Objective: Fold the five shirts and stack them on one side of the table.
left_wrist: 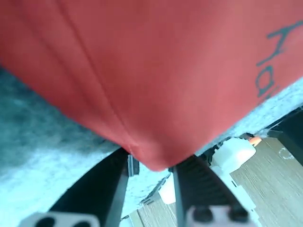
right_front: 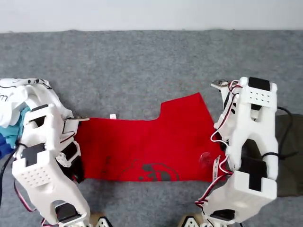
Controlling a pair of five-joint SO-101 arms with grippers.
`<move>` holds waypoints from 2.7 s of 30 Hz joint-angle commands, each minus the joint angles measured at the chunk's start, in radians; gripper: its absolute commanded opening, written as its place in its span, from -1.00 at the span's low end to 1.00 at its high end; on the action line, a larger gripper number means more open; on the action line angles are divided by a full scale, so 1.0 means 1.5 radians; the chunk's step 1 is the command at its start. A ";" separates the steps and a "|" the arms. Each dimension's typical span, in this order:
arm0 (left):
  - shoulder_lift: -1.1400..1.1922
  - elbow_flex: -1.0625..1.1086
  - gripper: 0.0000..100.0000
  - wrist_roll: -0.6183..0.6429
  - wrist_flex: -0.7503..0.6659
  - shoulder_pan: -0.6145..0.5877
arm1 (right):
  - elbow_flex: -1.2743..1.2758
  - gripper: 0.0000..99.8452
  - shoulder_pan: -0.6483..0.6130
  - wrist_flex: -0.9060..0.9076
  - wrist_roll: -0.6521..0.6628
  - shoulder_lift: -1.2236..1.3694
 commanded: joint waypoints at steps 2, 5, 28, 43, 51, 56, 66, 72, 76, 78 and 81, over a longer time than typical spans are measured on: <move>-0.061 0.017 -0.78 -0.010 0.024 0.024 | -0.021 -0.62 -0.005 0.028 0.004 -0.028; -0.141 0.018 -0.77 -0.010 0.024 0.025 | -0.021 -0.62 -0.005 0.028 0.004 -0.028; -0.371 0.061 -0.77 0.008 0.021 -0.033 | -0.024 -0.62 -0.003 0.015 -0.017 -0.034; -0.270 -0.172 -0.77 0.333 -0.064 0.195 | -0.180 -0.62 -0.046 -0.244 -0.176 -0.015; -0.059 -0.234 -0.78 0.392 -0.113 0.218 | -0.229 -0.62 -0.127 -0.443 -0.294 0.168; 0.020 -0.264 -0.78 0.392 -0.120 0.226 | -0.377 -0.62 -0.137 -0.446 -0.309 0.334; 0.077 -0.267 -0.78 0.392 -0.172 0.230 | -0.749 -0.62 -0.138 -0.312 -0.321 0.621; 0.078 -0.265 -0.78 0.392 -0.185 0.230 | -0.946 -0.62 -0.150 -0.244 -0.320 0.736; 0.078 -0.264 -0.78 0.391 -0.185 0.230 | -1.036 -0.62 -0.176 -0.210 -0.320 0.775; 0.078 -0.263 -0.78 0.390 -0.185 0.230 | -1.067 -0.62 -0.186 -0.196 -0.320 0.779; 0.078 -0.263 -0.78 0.390 -0.185 0.230 | -1.113 -0.62 -0.192 -0.167 -0.319 0.779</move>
